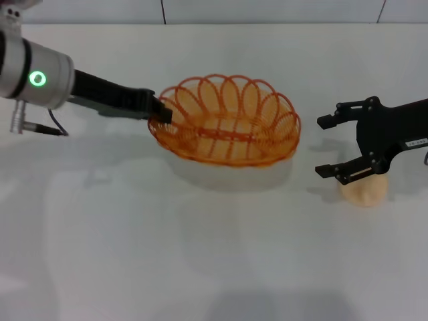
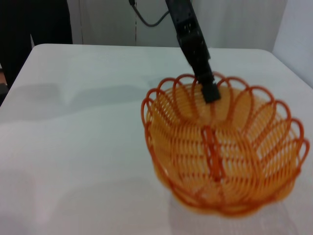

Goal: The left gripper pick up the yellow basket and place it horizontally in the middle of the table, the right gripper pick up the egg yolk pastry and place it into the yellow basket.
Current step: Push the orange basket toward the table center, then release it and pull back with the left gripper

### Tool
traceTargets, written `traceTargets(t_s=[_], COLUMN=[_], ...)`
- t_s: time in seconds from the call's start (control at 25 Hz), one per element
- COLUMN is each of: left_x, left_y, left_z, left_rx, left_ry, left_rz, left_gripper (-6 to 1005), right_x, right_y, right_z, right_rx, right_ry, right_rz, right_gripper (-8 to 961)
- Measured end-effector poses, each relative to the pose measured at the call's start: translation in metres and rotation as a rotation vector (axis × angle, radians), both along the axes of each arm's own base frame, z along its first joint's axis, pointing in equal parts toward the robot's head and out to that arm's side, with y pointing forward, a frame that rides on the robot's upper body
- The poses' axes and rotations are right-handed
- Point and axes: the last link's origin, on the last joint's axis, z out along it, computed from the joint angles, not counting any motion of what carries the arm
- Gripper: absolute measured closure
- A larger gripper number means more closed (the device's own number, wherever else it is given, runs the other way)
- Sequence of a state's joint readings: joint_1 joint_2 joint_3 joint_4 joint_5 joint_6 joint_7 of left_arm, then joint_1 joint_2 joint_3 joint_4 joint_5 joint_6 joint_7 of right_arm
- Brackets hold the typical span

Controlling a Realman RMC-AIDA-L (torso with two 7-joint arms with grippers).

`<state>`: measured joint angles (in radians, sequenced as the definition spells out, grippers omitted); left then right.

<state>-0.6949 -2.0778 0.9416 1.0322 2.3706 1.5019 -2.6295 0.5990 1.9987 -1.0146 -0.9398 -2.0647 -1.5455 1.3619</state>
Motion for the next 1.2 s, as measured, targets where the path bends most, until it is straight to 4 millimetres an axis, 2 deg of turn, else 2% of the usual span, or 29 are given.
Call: traceTargets(t_s=[0.2,0.36,0.64,1.2], left_x=[0.002,-0.005,-0.020,-0.034], left_y=[-0.003,-0.003,0.000,-0.003], left_z=[-0.010,-0.013,-0.022,-0.039], left_rx=[-0.041,-0.034,0.007,-0.005], left_ry=[0.066,0.113,0.100,0.069], left_rz=[0.073,0.111,0.145,0.158], left_gripper=[911,912,913,912], right_x=[0.003,0.003,0.001,0.000], right_y=[-0.001,-0.001,-0.004,-0.005], right_z=[0.004,0.003,-0.002,-0.006], right_rx=[0.008,0.010,-0.005,-0.007], right_ry=[-0.010,-0.013,-0.004,0.017], right_rz=[0.009,0.028,0.044,0.027], right_gripper=[84,84,84,85])
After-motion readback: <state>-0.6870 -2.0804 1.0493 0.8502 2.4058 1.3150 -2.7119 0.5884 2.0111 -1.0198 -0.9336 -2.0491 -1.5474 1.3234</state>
